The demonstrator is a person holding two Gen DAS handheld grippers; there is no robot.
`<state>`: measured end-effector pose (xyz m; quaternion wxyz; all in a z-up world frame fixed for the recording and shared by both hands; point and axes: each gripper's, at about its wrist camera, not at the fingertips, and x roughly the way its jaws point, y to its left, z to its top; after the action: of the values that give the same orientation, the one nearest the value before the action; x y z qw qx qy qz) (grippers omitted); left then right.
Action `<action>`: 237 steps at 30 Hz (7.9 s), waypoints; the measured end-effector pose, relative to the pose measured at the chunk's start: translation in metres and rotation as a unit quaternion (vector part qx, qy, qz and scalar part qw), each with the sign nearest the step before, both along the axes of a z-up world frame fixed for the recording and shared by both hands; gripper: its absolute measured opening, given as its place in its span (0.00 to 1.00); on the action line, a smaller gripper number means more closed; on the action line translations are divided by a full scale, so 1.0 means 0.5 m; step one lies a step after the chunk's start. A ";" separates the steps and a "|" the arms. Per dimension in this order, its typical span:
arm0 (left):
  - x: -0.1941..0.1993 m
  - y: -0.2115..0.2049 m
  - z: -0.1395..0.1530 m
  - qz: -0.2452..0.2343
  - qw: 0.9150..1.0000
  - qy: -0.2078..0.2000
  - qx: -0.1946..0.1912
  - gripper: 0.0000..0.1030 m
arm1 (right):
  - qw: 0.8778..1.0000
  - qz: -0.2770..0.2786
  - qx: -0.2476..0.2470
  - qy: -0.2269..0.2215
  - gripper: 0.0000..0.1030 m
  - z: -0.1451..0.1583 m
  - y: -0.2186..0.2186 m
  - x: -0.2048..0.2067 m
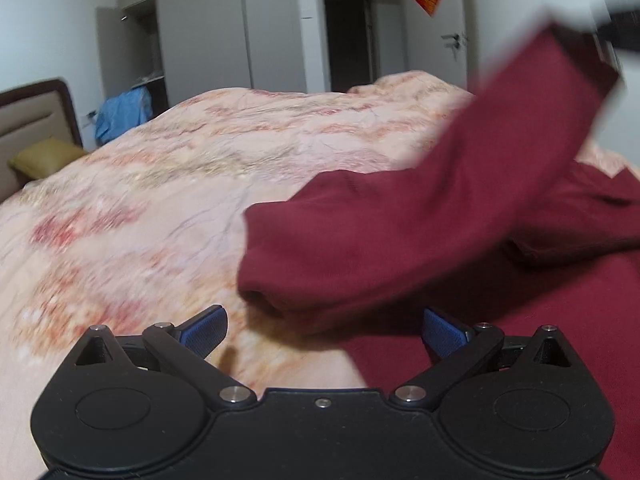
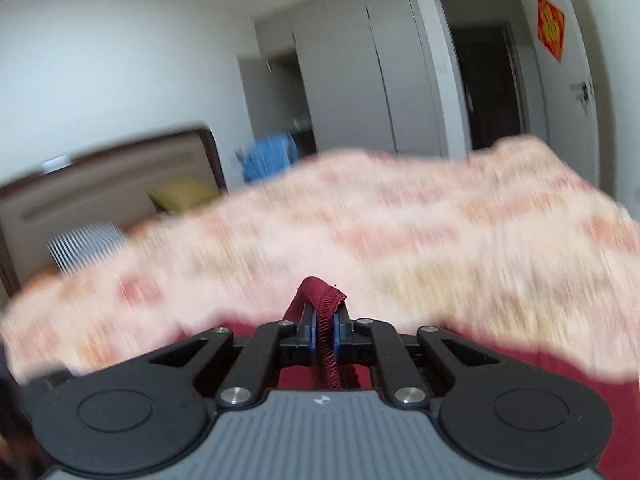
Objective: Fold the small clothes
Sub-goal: 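Lay the held sleeve across the sweater body and open the right gripper, then grasp the folded sweater edge with the left gripper, then fold the held side edge over the body and open the left gripper, then move both grippers to the two corners of the sweater hem, then grasp one hem corner with the left gripper while the right gripper grasps the other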
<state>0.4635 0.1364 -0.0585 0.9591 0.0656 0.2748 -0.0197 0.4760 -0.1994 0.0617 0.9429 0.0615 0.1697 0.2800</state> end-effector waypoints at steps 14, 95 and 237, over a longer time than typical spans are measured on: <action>0.084 -0.012 0.038 0.077 0.988 -0.100 0.093 0.93 | 0.998 -0.003 0.008 -0.065 0.09 0.143 0.001 0.046; 0.027 0.192 -0.032 0.106 0.951 0.054 -0.286 0.32 | 0.987 -0.031 -0.159 0.020 1.00 -0.275 -0.041 -0.119; -0.518 -0.112 0.125 -0.118 0.986 -0.024 -0.113 0.06 | 0.908 -0.032 -0.375 -0.183 0.07 -0.302 -0.147 -0.769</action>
<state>0.2045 0.0806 0.0040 0.9577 -0.0112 0.2378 -0.1617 0.0914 -0.2730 -0.0891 0.9193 -0.3437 0.0843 0.1721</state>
